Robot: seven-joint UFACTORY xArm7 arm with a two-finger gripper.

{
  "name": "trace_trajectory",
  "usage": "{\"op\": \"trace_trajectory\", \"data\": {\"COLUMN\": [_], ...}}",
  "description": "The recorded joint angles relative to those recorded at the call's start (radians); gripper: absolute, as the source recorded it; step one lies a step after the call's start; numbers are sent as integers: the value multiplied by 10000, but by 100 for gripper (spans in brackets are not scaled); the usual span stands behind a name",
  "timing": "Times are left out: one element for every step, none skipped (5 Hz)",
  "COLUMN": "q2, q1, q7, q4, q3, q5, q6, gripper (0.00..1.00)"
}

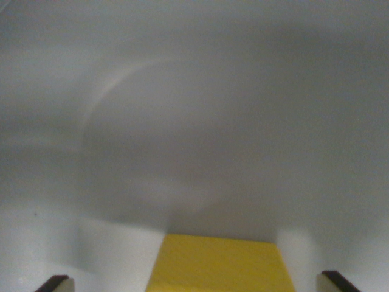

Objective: Pick yellow cube

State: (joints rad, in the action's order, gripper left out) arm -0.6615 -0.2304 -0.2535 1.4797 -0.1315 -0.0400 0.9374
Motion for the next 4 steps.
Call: {"op": "trace_trajectory", "data": {"q2": [0, 0, 0, 6], "q1": [0, 0, 0, 0], "q7": [0, 0, 0, 0], "q4": [0, 0, 0, 15], "q3": [0, 0, 0, -1], "q5": [0, 0, 0, 1], "q6": [0, 0, 0, 21], "gripper": [0, 100, 100, 100]}}
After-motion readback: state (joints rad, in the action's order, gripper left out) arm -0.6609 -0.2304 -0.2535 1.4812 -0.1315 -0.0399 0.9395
